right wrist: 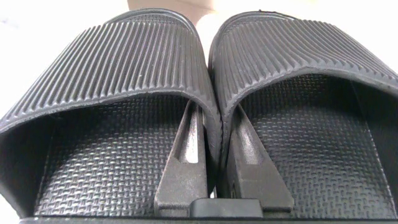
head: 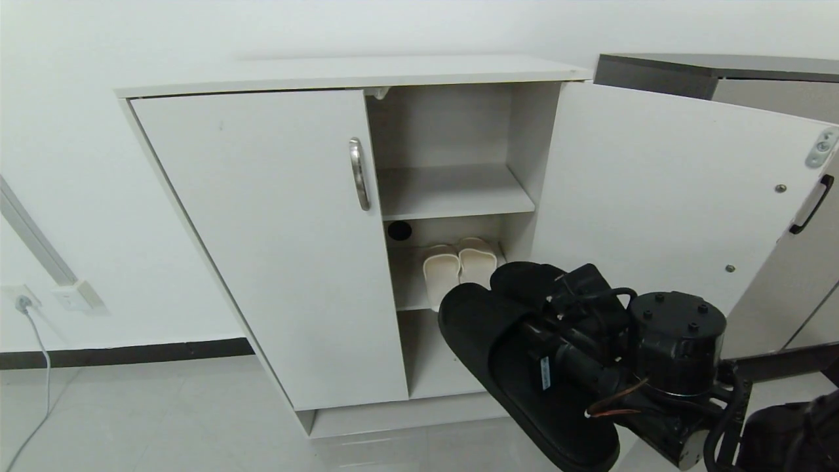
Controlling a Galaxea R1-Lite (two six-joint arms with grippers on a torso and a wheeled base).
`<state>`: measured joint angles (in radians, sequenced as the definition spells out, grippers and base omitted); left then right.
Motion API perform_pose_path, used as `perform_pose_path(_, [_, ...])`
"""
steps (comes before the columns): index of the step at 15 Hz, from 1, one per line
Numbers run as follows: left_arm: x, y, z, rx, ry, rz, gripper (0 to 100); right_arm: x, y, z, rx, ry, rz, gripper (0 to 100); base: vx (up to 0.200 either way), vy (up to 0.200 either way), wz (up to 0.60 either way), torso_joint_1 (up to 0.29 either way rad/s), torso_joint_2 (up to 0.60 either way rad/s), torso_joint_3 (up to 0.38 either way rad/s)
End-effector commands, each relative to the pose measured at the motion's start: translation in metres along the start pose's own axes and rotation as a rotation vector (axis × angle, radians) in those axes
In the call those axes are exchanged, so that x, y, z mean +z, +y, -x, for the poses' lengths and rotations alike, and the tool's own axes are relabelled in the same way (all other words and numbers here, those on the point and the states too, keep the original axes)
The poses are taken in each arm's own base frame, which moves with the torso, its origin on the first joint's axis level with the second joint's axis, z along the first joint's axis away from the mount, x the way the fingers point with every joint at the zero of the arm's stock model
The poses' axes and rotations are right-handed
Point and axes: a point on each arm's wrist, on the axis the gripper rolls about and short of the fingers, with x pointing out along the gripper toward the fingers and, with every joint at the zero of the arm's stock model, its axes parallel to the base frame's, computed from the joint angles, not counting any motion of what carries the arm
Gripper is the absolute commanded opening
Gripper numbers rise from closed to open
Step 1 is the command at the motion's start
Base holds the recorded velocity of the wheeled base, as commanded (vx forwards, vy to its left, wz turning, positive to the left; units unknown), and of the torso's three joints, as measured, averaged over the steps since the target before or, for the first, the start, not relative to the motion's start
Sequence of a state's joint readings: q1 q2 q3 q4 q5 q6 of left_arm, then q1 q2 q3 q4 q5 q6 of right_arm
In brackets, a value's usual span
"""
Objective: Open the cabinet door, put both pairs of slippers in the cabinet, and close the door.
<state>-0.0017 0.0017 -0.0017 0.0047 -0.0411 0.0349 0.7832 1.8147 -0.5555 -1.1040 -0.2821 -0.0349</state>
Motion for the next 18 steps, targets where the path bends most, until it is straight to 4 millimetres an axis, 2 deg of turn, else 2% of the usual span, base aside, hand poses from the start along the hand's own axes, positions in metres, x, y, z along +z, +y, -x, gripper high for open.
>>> perform_pose_path(1, [0.000, 0.000, 0.000, 0.000, 0.000, 0.000, 0, -0.006, 0.000, 0.002, 0.017, 0.021, 0.008, 0, 0.000, 0.000, 0.00, 0.000, 0.00, 0.000])
perform_pose_path(4, [0.000, 0.000, 0.000, 0.000, 0.000, 0.000, 0, -0.007, 0.000, 0.001, 0.012, 0.025, 0.010, 0, 0.000, 0.000, 0.00, 0.000, 0.00, 0.000])
perform_pose_path(7, [0.000, 0.000, 0.000, 0.000, 0.001, 0.000, 0, -0.008, 0.000, 0.001, 0.018, 0.029, 0.012, 0, 0.000, 0.000, 0.60, -0.001, 0.00, 0.004])
perform_pose_path(10, [0.000, 0.000, 0.000, 0.000, 0.000, 0.000, 0, -0.005, 0.001, -0.001, 0.003, 0.019, 0.012, 0, 0.000, 0.000, 0.00, 0.000, 0.00, 0.000])
perform_pose_path(13, [0.000, 0.000, 0.000, 0.000, 0.000, 0.000, 0, 0.020, 0.003, -0.014, -0.285, 0.000, 0.026, 0, 0.000, 0.000, 0.00, 0.000, 0.00, 0.000])
perform_pose_path(15, [0.000, 0.000, 0.000, 0.000, 0.000, 0.000, 0, 0.034, 0.003, -0.018, -0.410, 0.030, 0.008, 0, 0.000, 0.000, 0.00, 0.000, 0.00, 0.000])
perform_pose_path(16, [0.000, 0.000, 0.000, 0.000, 0.000, 0.000, 0, 0.038, 0.004, -0.020, -0.426, 0.034, -0.007, 0, 0.000, 0.000, 0.00, 0.000, 0.00, 0.000])
perform_pose_path(18, [0.000, 0.000, 0.000, 0.000, 0.001, 0.000, 0, 0.061, 0.010, -0.017, -0.413, 0.035, -0.062, 0, 0.000, 0.000, 0.00, 0.000, 0.00, 0.000])
